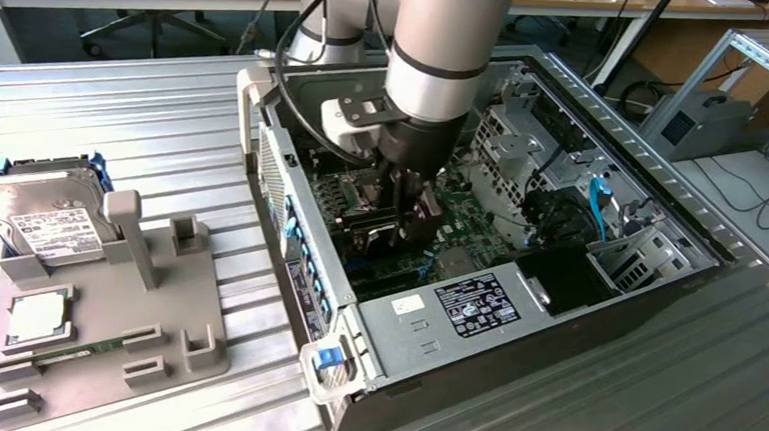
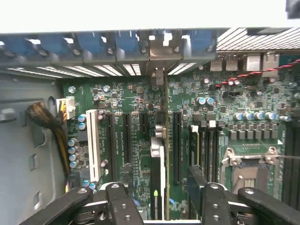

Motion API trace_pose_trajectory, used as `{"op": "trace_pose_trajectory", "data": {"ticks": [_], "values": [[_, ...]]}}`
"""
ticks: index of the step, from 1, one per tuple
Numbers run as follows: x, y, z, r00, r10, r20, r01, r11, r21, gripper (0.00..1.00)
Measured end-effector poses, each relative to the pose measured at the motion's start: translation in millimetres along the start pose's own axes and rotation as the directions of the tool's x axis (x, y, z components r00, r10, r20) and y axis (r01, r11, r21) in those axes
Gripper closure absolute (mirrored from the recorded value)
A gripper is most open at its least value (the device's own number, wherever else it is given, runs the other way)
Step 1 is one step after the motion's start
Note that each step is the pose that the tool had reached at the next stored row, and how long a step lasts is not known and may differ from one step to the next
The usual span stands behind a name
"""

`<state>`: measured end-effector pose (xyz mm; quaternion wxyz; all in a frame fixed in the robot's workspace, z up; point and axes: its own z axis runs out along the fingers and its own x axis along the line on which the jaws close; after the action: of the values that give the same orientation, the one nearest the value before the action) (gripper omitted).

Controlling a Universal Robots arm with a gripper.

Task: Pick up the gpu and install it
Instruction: 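Insert the gpu into the slot, then press down on the gpu until it lock into place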

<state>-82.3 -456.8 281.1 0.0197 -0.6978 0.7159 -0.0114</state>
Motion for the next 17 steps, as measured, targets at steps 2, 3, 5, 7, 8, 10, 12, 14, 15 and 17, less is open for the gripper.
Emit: {"op": "trace_pose_trajectory", "data": {"ticks": [2,3,5,7,8,10,12,14,15,17], "values": [[-0.1,-0.3,-7.1,1.0000,0.000,0.0000,0.000,1.0000,0.0000,0.42],[-0.1,-0.4,-9.9,1.0000,0.000,0.0000,0.000,1.0000,0.0000,0.42],[-0.2,-0.7,-16.7,1.0000,0.000,-0.0002,0.000,1.0000,-0.0001,0.42],[-0.3,-1.2,-26.4,1.0000,0.000,0.0000,0.000,1.0000,0.0000,0.42],[-0.4,-1.5,-33.3,1.0000,0.000,0.0000,0.000,1.0000,0.0000,0.42],[-0.6,-2.0,-44.4,1.0000,0.000,0.0001,0.000,1.0000,0.0002,0.42],[-0.6,-2.0,-44.5,1.0000,0.000,-0.0001,0.000,1.0000,0.0001,0.42],[-0.6,-2.0,-44.5,1.0000,0.000,-0.0001,0.000,1.0000,0.0001,0.42],[-0.6,-2.0,-44.5,1.0000,0.000,-0.0001,0.000,1.0000,0.0001,0.80],[-0.6,-2.0,-44.5,1.0000,0.000,-0.0001,0.000,1.0000,0.0001,0.89]]}}
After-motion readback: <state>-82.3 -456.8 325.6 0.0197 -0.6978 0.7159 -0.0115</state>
